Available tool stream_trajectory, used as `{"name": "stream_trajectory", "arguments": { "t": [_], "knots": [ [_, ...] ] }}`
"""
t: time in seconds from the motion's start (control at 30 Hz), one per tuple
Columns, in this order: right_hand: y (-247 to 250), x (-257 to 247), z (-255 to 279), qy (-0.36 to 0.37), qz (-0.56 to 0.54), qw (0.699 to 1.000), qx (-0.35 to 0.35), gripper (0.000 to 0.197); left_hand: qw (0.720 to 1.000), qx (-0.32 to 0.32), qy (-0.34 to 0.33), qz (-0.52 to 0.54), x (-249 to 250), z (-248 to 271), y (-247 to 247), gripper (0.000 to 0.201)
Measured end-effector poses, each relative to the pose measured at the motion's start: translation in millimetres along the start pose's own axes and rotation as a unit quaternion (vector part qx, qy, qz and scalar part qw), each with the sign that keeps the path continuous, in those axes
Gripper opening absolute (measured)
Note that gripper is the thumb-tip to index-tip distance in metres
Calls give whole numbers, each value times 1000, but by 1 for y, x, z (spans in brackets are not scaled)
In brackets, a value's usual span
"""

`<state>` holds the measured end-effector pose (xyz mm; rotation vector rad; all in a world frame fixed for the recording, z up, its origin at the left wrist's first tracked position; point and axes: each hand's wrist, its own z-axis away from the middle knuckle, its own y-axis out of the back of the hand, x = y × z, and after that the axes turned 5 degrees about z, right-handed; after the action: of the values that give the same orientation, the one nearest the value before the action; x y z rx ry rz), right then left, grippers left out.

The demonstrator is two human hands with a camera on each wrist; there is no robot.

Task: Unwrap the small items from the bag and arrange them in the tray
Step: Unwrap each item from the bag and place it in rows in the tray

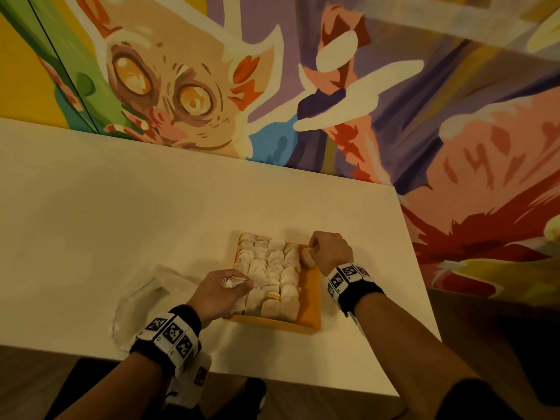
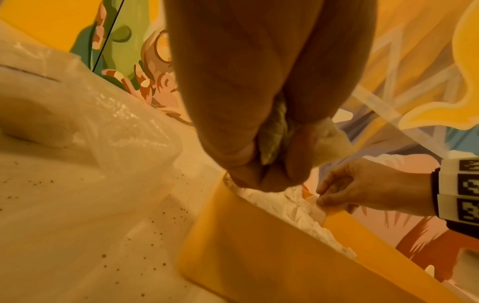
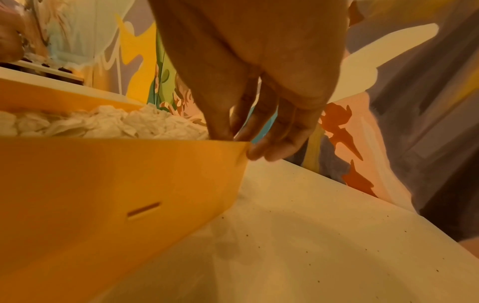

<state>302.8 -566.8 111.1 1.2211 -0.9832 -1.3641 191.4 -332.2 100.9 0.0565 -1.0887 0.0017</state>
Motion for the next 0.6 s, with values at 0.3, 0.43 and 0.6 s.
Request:
{"name": "stream_trajectory", "arguments": {
  "t": [0.3, 0.43, 0.6],
  "knots": [
    [2, 2, 6, 11, -53, 996, 64, 16, 998, -40, -21, 32, 10, 7, -3, 13],
    [11, -18, 23, 92, -211, 971, 61, 8, 996, -61, -41, 49, 15, 12, -3, 10],
    [23, -53, 63, 195, -340, 918, -64, 13, 992, -92, -54, 70, 19, 20, -2, 10]
  ]
}}
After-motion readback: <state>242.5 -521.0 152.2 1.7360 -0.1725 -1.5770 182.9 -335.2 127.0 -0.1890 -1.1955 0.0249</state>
